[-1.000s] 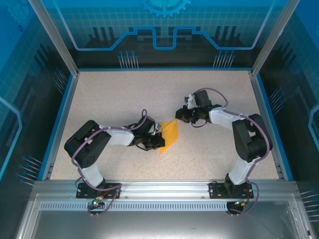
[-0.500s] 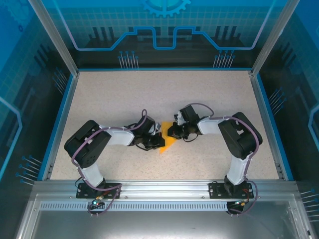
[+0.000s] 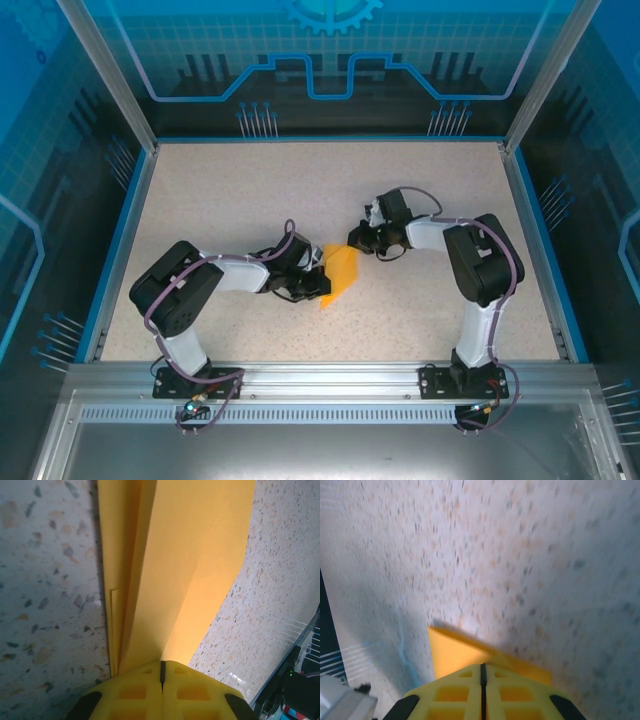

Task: Fold a paper plane with a square sheet of paper (pick it up from the middle)
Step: Fourth fold the wing at the center of the table.

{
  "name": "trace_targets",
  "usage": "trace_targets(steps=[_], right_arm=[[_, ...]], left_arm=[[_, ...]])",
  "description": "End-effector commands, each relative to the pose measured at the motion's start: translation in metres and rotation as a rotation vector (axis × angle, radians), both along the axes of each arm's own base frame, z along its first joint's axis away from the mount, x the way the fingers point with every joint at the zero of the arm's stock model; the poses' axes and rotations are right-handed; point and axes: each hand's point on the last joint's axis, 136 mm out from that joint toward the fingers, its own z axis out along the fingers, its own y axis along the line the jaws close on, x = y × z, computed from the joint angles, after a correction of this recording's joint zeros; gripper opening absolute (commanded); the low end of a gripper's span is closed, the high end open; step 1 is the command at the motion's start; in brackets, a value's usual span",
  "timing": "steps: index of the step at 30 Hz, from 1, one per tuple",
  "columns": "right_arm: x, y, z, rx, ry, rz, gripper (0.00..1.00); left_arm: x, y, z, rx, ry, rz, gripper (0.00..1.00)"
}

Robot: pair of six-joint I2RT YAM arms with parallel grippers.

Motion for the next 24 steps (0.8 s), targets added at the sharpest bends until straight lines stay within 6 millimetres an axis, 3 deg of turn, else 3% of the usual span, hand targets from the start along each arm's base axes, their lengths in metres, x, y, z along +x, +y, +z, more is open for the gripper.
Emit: trace_targets(steps=[1,5,12,17,20,24], right_arm=[[0.005,-0.014,-0.018,-0.018,0.055,-0.016,0.08],[0.012,-0.020,-0.016,0.005,0.055,-0.032,0.08],[0.011,-0.019,0.031,0.019,-0.033,-0.009,0.09],[-0.005,-0.011,0.052,0.021,-0.076,0.022,0.13],[-0.018,0.002,0.047,0.040,-0.041,0.070,0.12],[-0.027,0.009,0.024,0.022,0.002,0.088,0.11]], left_arm=[[-0.046,0.052,-0.066,0.264,0.181,0.015,0.00],[-0.046,0.051,-0.064,0.260,0.181,0.017,0.00],[-0.045,0.050,-0.063,0.257,0.178,0.018,0.00],[-0.044,0.050,-0.062,0.257,0.177,0.020,0.00],[-0.044,0.050,-0.062,0.256,0.176,0.018,0.00],[-0.043,0.049,-0.061,0.254,0.175,0.015,0.00]])
